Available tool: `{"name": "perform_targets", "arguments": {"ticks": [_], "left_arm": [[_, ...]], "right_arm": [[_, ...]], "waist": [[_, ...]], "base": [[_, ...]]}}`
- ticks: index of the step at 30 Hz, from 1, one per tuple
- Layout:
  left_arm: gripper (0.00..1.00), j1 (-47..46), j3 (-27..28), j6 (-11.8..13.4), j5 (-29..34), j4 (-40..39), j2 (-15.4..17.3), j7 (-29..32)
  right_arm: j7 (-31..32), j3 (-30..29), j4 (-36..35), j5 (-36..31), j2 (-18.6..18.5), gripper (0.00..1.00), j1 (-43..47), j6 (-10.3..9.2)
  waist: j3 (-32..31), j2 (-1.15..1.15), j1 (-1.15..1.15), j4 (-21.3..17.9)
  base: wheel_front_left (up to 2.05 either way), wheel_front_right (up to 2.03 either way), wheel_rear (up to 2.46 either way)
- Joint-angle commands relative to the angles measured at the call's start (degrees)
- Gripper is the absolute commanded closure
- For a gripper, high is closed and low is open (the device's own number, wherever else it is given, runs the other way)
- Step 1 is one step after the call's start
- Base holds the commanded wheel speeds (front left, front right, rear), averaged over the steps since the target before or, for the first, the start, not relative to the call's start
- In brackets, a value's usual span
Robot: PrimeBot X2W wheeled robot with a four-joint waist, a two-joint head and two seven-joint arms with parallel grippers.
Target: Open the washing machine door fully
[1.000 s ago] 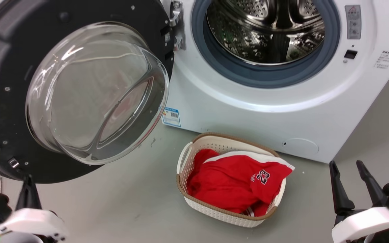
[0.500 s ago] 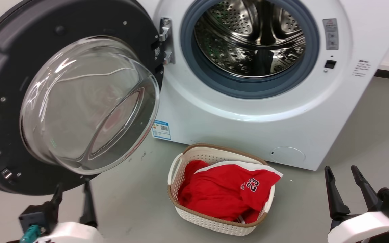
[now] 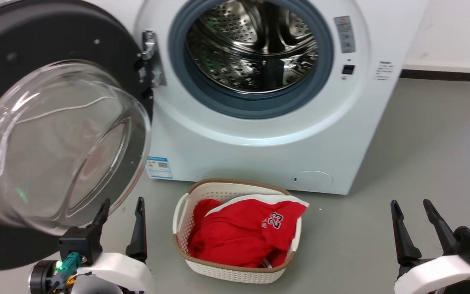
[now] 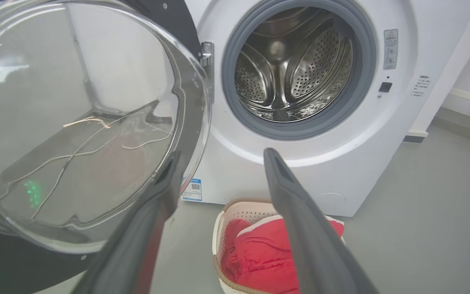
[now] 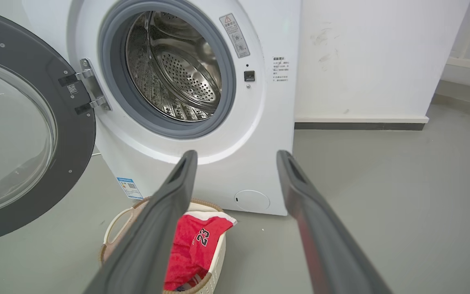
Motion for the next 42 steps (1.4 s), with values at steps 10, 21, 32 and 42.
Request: {"name": "perform_targets", "arguments": {"ticks": [10,21,32,42], "left_arm": [[0.00,-1.9,-0.2,0.2,1.5,4.3,0.0,-2.4],[0.00,-0.6,-0.5,1.2,1.3,4.4,-0.5,-3.2],[0.00,0.1,-0.7,1.7,1.1,4.0,-0.1,-3.3],[0.00,0.0,-1.4,1.7,1.3,3.7,0.0,-3.1]], "right_arm": [[0.7,0.9,-0.3,-1.1,-0.6,0.00,-0.1,-0.01],[0.6,0.7,-0.6,-1.4,-0.8,0.00,-0.4,-0.01],[0.3,1.3,-0.1,-1.4,-1.2,0.00,-1.1,-0.01],[0.0,1.3,0.6,-1.1,-1.3,0.00,-1.4,-0.01]], "waist": [[0.5,0.00,0.00,-7.9],[0.6,0.00,0.00,-8.9],[0.5,0.00,0.00,-7.9],[0.3,0.00,0.00,-7.3]], "base": [[0.00,0.00,0.00],[0.00,0.00,0.00],[0.00,0.00,0.00],[0.00,0.00,0.00]]}}
